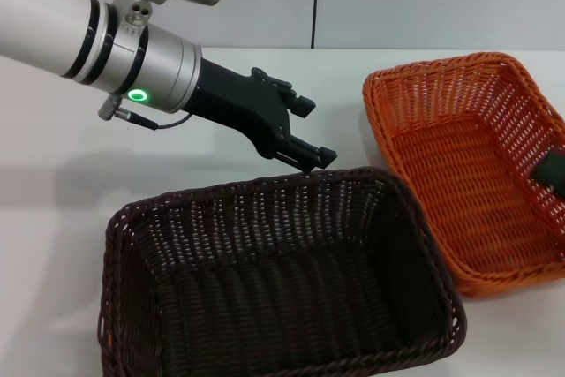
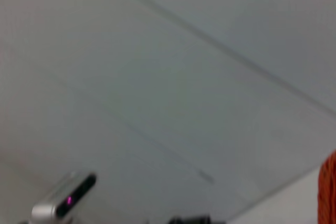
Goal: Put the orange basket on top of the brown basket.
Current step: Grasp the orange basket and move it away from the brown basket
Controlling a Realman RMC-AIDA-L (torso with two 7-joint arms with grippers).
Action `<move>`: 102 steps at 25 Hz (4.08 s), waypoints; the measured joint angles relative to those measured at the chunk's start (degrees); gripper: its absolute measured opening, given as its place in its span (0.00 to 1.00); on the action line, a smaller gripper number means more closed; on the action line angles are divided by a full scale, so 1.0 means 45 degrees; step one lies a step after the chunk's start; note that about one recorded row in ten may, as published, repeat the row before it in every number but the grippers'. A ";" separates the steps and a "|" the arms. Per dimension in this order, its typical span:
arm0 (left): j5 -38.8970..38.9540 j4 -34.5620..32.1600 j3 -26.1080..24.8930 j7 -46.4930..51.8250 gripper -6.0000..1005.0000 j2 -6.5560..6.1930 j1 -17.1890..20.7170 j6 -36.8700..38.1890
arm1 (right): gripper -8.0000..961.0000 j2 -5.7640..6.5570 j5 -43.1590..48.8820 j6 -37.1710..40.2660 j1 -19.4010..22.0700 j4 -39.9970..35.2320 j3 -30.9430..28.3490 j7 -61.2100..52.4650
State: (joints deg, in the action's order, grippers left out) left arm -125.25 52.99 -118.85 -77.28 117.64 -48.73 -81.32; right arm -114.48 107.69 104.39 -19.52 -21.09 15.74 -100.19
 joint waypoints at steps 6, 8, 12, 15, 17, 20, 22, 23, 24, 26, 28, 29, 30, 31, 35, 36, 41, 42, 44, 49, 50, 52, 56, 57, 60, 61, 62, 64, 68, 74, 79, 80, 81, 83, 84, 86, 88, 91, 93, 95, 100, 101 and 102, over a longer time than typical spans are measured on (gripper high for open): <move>-0.0001 -0.0247 0.0046 -0.0088 0.84 -0.0089 0.0096 0.0073 | 0.69 0.0368 0.0455 0.1088 0.0860 -0.0033 0.0016 -0.0159; -0.0077 -0.0301 0.0033 -0.0038 0.84 -0.0145 0.0086 0.0042 | 0.69 0.0399 0.0498 0.1231 0.1189 -0.0010 0.0019 -0.0258; -0.0517 -0.0429 0.0038 0.0144 0.84 -0.0181 -0.0139 -0.0034 | 0.69 0.0410 0.0576 0.1271 0.2039 0.0057 0.0017 -0.0370; -0.0644 -0.0445 0.0038 0.0179 0.84 -0.0165 -0.0199 -0.0040 | 0.69 0.0412 0.0655 0.1235 0.2313 0.0067 0.0013 -0.0376; -0.0675 -0.0454 0.0016 0.0189 0.84 -0.0155 -0.0218 -0.0036 | 0.69 0.0414 0.0951 0.1010 0.2546 0.0089 -0.0042 -0.0562; -0.0680 -0.0494 0.0002 0.0191 0.84 -0.0158 -0.0238 0.0025 | 0.69 0.0405 0.1379 0.0566 0.2586 0.0104 -0.0106 -0.0943; -0.0683 -0.0521 0.0048 0.0180 0.84 -0.0182 -0.0263 0.0066 | 0.69 0.0381 0.1500 0.0259 0.2581 0.0146 -0.0116 -0.1046; -0.0683 -0.0521 0.0048 0.0180 0.84 -0.0182 -0.0263 0.0066 | 0.69 0.0381 0.1500 0.0259 0.2581 0.0146 -0.0116 -0.1046; -0.0683 -0.0521 0.0054 0.0169 0.84 -0.0186 -0.0262 0.0065 | 0.69 0.0370 0.1517 0.0102 0.2554 0.0217 -0.0118 -0.1063; -0.0683 -0.0521 0.0060 0.0157 0.84 -0.0187 -0.0246 0.0061 | 0.69 0.0372 0.1525 -0.0274 0.2429 0.0454 -0.0095 -0.1132; -0.0693 -0.0521 0.0060 0.0157 0.83 -0.0187 -0.0196 0.0047 | 0.69 0.0404 0.1624 -0.0718 0.2277 0.0638 -0.0038 -0.1298; -0.0725 -0.0521 0.0051 0.0162 0.83 -0.0188 -0.0175 0.0046 | 0.69 0.0408 0.1713 -0.0968 0.2205 0.0672 -0.0017 -0.1415; -0.0764 -0.0522 0.0034 0.0173 0.83 -0.0189 -0.0162 0.0051 | 0.69 0.0415 0.1799 -0.1206 0.2136 0.0686 -0.0003 -0.1511; -0.0796 -0.0521 0.0008 0.0178 0.83 -0.0190 -0.0149 0.0057 | 0.69 0.0415 0.1842 -0.1382 0.2078 0.0687 -0.0002 -0.1554; -0.0869 -0.0520 -0.0040 0.0185 0.83 -0.0164 -0.0095 0.0070 | 0.69 0.0376 0.1880 -0.1970 0.1852 0.0686 -0.0005 -0.1645; -0.0880 -0.0520 -0.0041 0.0187 0.83 -0.0149 -0.0076 0.0069 | 0.69 0.0377 0.1880 -0.2044 0.1814 0.0686 -0.0025 -0.1665; -0.0940 -0.0539 -0.0067 0.0192 0.83 -0.0126 0.0004 0.0100 | 0.69 0.0432 0.1752 -0.2180 0.1662 0.0642 -0.0314 -0.1819; -0.0940 -0.0591 -0.0070 0.0194 0.83 -0.0116 0.0007 0.0166 | 0.69 0.0462 0.1739 -0.2246 0.1633 0.0589 -0.0566 -0.1913; -0.0940 -0.0638 -0.0070 0.0196 0.83 -0.0113 0.0007 0.0214 | 0.69 0.0491 0.1735 -0.2311 0.1628 0.0574 -0.0699 -0.1965; -0.0949 -0.0864 -0.0002 0.0200 0.83 -0.0125 0.0009 0.0434 | 0.69 0.0649 0.1726 -0.2689 0.1661 0.0567 -0.1415 -0.2072; -0.0953 -0.0880 0.0006 0.0201 0.83 -0.0125 0.0010 0.0443 | 0.69 0.0696 0.1725 -0.2775 0.1677 0.0566 -0.1576 -0.2095; -0.0954 -0.0880 0.0002 0.0206 0.83 -0.0128 0.0009 0.0446 | 0.69 0.0867 0.1720 -0.3047 0.1694 0.0565 -0.1876 -0.2199; -0.0958 -0.0880 -0.0057 0.0219 0.83 -0.0153 0.0009 0.0446 | 0.69 0.1030 0.1716 -0.3279 0.1639 0.0565 -0.2059 -0.2257; -0.0962 -0.0879 -0.0066 0.0220 0.83 -0.0159 0.0023 0.0446 | 0.69 0.1089 0.1713 -0.3437 0.1551 0.0566 -0.2123 -0.2272; -0.0974 -0.0878 -0.0072 0.0220 0.83 -0.0165 0.0090 0.0469 | 0.69 0.1139 0.1711 -0.3564 0.1449 0.0565 -0.2143 -0.2288; -0.0974 -0.0878 -0.0072 0.0220 0.83 -0.0165 0.0090 0.0469 | 0.69 0.1167 0.1712 -0.3620 0.1399 0.0565 -0.2145 -0.2296; -0.0975 -0.0878 -0.0068 0.0221 0.83 -0.0169 0.0133 0.0509 | 0.69 0.1216 0.1711 -0.3731 0.1296 0.0566 -0.2149 -0.2303; -0.0976 -0.0884 -0.0056 0.0221 0.83 -0.0178 0.0163 0.0557 | 0.69 0.1238 0.1712 -0.3775 0.1251 0.0566 -0.2149 -0.2310; -0.0976 -0.1033 -0.0053 0.0220 0.83 -0.0187 0.0218 0.0677 | 0.69 0.1401 0.1712 -0.3965 0.0973 0.0566 -0.2169 -0.2356; -0.0976 -0.1126 0.0025 0.0213 0.83 -0.0186 0.0279 0.0772 | 0.69 0.1559 0.1712 -0.4347 0.0791 0.0546 -0.2209 -0.2378; -0.0976 -0.1173 0.0010 0.0213 0.83 -0.0194 0.0300 0.0771 | 0.69 0.1747 0.1711 -0.4866 0.0813 0.0436 -0.2676 -0.2384; -0.0976 -0.1173 0.0012 0.0214 0.83 -0.0195 0.0307 0.0770 | 0.69 0.1786 0.1711 -0.4954 0.0865 0.0431 -0.2824 -0.2384; -0.0976 -0.1173 0.0015 0.0216 0.83 -0.0196 0.0312 0.0769 | 0.69 0.1819 0.1712 -0.4986 0.0928 0.0430 -0.2982 -0.2385; -0.0975 -0.1173 0.0025 0.0218 0.83 -0.0213 0.0318 0.0759 | 0.69 0.1844 0.1712 -0.4651 0.1127 0.0435 -0.3143 -0.2469; -0.0976 -0.1174 0.0025 0.0221 0.83 -0.0220 0.0319 0.0754 | 0.69 0.1827 0.1721 -0.4438 0.1190 0.0440 -0.3125 -0.2535; -0.0976 -0.1173 0.0024 0.0224 0.83 -0.0224 0.0320 0.0749 | 0.69 0.1802 0.1739 -0.4224 0.1249 0.0452 -0.3092 -0.2586; -0.0976 -0.1173 0.0019 0.0233 0.83 -0.0234 0.0321 0.0745 | 0.69 0.1745 0.1800 -0.3814 0.1348 0.0484 -0.3021 -0.2639; -0.0977 -0.1172 0.0024 0.0239 0.83 -0.0241 0.0287 0.0746 | 0.69 0.1656 0.1836 -0.3114 0.1435 0.0539 -0.2978 -0.2642; -0.0976 -0.1174 0.0034 0.0239 0.83 -0.0243 0.0223 0.0715 | 0.69 0.1584 0.1855 -0.2708 0.1424 0.0562 -0.2973 -0.2644; -0.0981 -0.1178 0.0040 0.0239 0.83 -0.0244 0.0169 0.0679 | 0.69 0.1502 0.1929 -0.2413 0.1351 0.0576 -0.2946 -0.2675; -0.1449 -0.1186 0.0046 0.0287 0.83 -0.0187 0.0062 0.0657 | 0.69 0.1434 0.2022 -0.2167 0.1119 0.0582 -0.2202 -0.2992; -0.1532 -0.1188 0.0046 0.0305 0.83 -0.0169 0.0054 0.0648 | 0.69 0.1433 0.2024 -0.2154 0.1100 0.0580 -0.2068 -0.3026; -0.1624 -0.1190 0.0046 0.0325 0.83 -0.0137 0.0054 0.0613 | 0.69 0.1434 0.2025 -0.2145 0.1088 0.0572 -0.1943 -0.3050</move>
State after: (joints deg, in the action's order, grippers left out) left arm -132.56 47.64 -118.65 -75.81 117.02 -48.48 -78.56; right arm -108.03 116.81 94.74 -14.62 -18.52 6.99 -113.92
